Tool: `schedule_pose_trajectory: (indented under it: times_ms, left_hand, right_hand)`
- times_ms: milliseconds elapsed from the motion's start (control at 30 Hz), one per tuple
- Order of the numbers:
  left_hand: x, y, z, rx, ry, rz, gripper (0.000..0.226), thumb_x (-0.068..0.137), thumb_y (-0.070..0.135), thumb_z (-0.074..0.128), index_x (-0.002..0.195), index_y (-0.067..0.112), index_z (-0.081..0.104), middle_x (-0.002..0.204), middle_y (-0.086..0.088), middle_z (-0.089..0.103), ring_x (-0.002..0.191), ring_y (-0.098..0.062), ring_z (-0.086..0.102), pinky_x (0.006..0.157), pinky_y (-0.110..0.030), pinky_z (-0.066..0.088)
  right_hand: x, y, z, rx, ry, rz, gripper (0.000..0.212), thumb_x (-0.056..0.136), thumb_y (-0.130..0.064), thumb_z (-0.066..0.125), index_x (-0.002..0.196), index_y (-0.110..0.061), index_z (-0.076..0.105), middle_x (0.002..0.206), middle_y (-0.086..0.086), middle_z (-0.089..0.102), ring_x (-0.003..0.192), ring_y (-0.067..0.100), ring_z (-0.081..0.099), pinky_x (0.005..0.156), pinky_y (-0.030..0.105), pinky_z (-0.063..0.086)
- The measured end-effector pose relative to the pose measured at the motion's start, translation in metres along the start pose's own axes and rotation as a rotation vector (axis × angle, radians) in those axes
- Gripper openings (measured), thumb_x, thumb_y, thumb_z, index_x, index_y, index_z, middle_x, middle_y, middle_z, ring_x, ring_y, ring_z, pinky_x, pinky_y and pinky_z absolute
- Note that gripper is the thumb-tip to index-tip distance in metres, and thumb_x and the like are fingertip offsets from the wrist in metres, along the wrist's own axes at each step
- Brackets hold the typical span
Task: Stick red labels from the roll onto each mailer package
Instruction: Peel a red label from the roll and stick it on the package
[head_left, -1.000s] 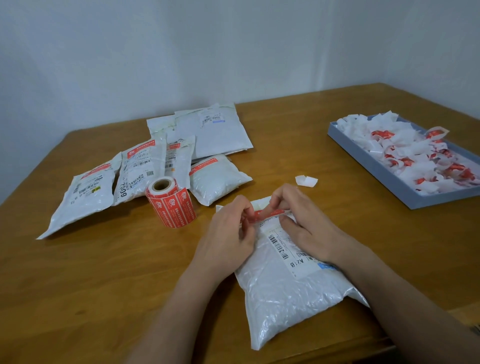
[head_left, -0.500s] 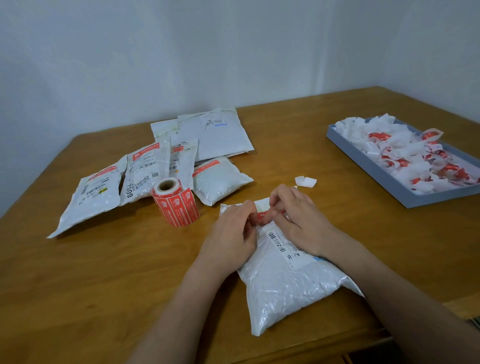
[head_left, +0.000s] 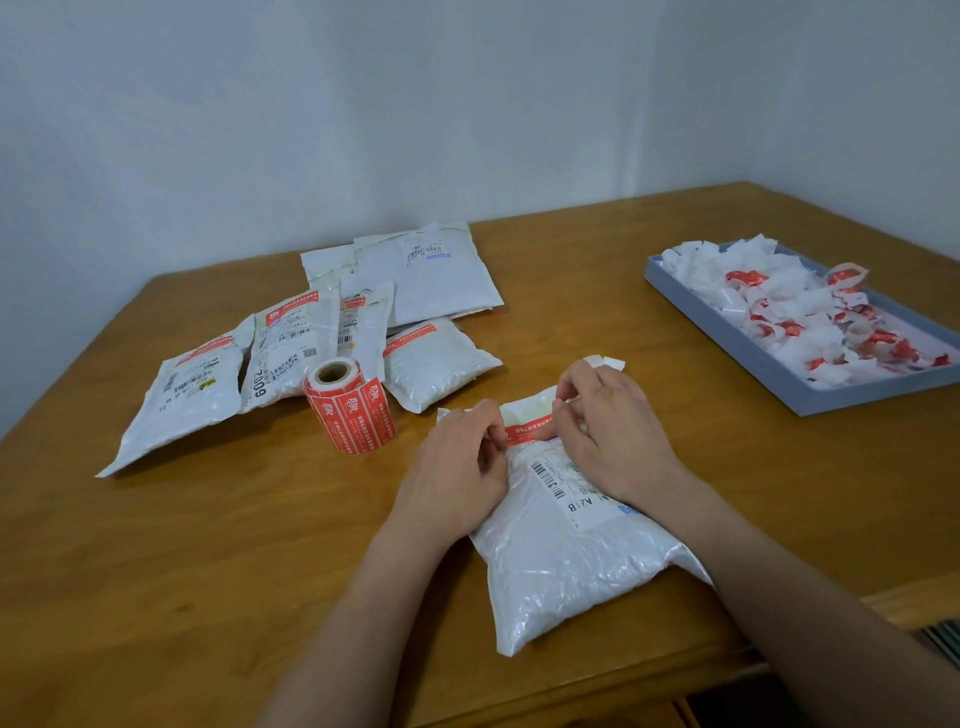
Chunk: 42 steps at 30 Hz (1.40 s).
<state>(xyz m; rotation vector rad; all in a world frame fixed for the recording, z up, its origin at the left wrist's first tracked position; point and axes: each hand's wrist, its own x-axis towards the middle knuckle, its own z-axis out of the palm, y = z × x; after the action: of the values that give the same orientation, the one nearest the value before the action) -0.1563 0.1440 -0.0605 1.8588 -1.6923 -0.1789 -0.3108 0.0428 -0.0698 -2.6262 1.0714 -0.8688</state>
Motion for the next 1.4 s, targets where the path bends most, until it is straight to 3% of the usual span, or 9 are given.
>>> schedule_pose_trajectory:
  times_ms: [200,433,700,867,933,1067,1233,1400]
  left_hand:
    - [-0.001,-0.002,-0.002,0.002,0.022,0.001,0.01,0.086,0.014,0.058,0.086,0.02,0.051,0.078,0.007,0.056,0.07,-0.011,0.052,0.06,-0.037,0.049]
    - [-0.001,0.001,-0.002,0.062,0.052,-0.015,0.011,0.086,0.019,0.059,0.084,0.021,0.049,0.077,0.008,0.055,0.071,-0.009,0.049,0.056,-0.023,0.04]
    - [-0.002,0.0,-0.002,0.101,0.015,0.015,0.011,0.089,0.024,0.056,0.088,0.02,0.046,0.083,0.008,0.051,0.076,-0.008,0.045,0.059,-0.022,0.038]
    - [-0.001,-0.013,0.004,0.082,0.026,0.092,0.015,0.089,0.026,0.052,0.101,0.019,0.058,0.098,0.008,0.05,0.089,-0.007,0.043,0.076,-0.026,0.045]
    - [0.001,-0.018,0.007,0.081,0.013,0.17,0.029,0.088,0.022,0.047,0.11,0.016,0.064,0.103,0.007,0.056,0.093,-0.008,0.04,0.081,-0.025,0.043]
    - [0.002,-0.018,0.008,0.102,-0.045,0.19,0.038,0.093,0.019,0.042,0.125,0.02,0.063,0.11,0.008,0.055,0.097,-0.011,0.038,0.085,-0.028,0.041]
    - [0.003,-0.019,0.005,0.071,-0.093,0.169,0.038,0.097,0.018,0.046,0.131,0.027,0.059,0.108,0.012,0.051,0.098,-0.011,0.036,0.087,-0.028,0.04]
    - [0.003,-0.012,0.007,0.163,-0.103,0.139,0.039,0.1,0.025,0.039,0.137,0.03,0.05,0.101,0.016,0.037,0.098,-0.008,0.031,0.084,-0.023,0.037]
  right_hand:
    - [-0.001,-0.001,-0.001,-0.081,0.128,0.057,0.012,0.095,-0.025,0.04,0.087,-0.019,0.046,0.067,-0.005,0.055,0.069,0.013,0.049,0.091,0.028,0.035]
    - [-0.002,-0.005,-0.003,-0.2,0.224,0.081,0.022,0.092,-0.03,0.03,0.081,-0.018,0.045,0.057,-0.007,0.045,0.06,0.012,0.042,0.091,0.034,0.042]
    - [-0.005,-0.004,-0.001,-0.185,0.231,0.168,0.017,0.094,-0.027,0.037,0.084,-0.018,0.047,0.062,-0.006,0.051,0.064,0.011,0.045,0.085,0.034,0.042]
    - [-0.004,-0.001,-0.006,0.051,0.168,0.118,0.013,0.095,-0.022,0.051,0.092,-0.018,0.064,0.074,-0.011,0.058,0.084,0.011,0.05,0.072,0.026,0.045]
    - [-0.003,0.002,-0.004,0.177,0.052,-0.018,0.024,0.097,-0.029,0.049,0.095,-0.021,0.071,0.083,-0.018,0.062,0.091,0.009,0.048,0.076,0.02,0.042]
    - [0.0,0.01,0.006,0.202,-0.144,-0.074,0.053,0.093,-0.054,0.031,0.083,-0.025,0.074,0.094,-0.026,0.06,0.098,0.001,0.042,0.094,0.028,0.036]
    - [0.0,0.008,0.003,0.079,-0.179,-0.066,0.061,0.09,-0.057,0.021,0.078,-0.027,0.073,0.096,-0.025,0.056,0.096,0.001,0.037,0.101,0.026,0.023]
    - [-0.001,0.005,0.006,-0.135,-0.086,-0.068,0.064,0.093,-0.054,0.018,0.07,-0.025,0.071,0.085,-0.016,0.057,0.092,0.007,0.036,0.102,0.028,0.023]
